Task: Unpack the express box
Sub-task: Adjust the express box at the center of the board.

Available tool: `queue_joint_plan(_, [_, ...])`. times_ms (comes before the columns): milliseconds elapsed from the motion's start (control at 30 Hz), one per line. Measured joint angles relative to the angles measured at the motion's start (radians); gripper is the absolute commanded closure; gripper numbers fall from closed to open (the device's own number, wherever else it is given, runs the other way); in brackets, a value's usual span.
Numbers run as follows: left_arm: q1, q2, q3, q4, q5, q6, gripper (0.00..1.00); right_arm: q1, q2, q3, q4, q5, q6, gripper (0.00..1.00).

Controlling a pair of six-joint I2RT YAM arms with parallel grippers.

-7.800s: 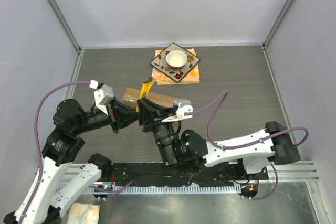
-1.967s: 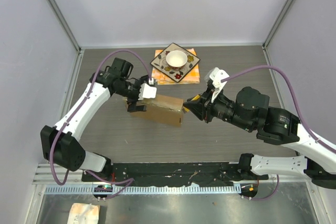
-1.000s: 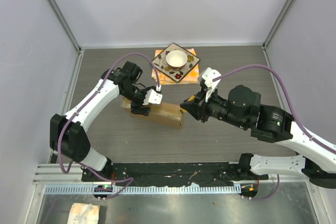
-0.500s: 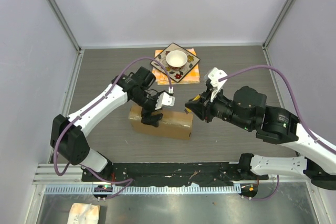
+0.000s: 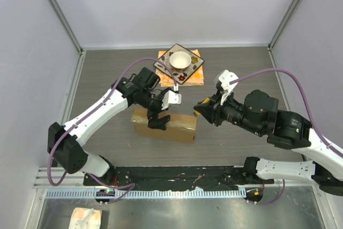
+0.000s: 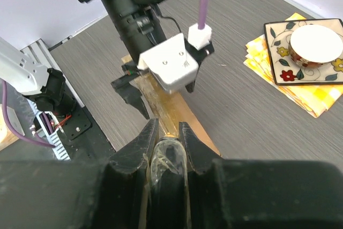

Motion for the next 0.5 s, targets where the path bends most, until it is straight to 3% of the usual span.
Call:
queue_joint_plan(333, [0.14, -0.207, -0.084, -0.005, 0.004, -0.02, 0.0, 0.0, 0.048, 0.0, -0.005, -0.004, 0.0, 0.99])
queue_joint_plan(500, [0.262, -0.288, -0.159, 0.02, 0.077, -0.025, 0.0, 0.0, 0.072, 0.0, -0.005, -0.008, 0.005, 0.99])
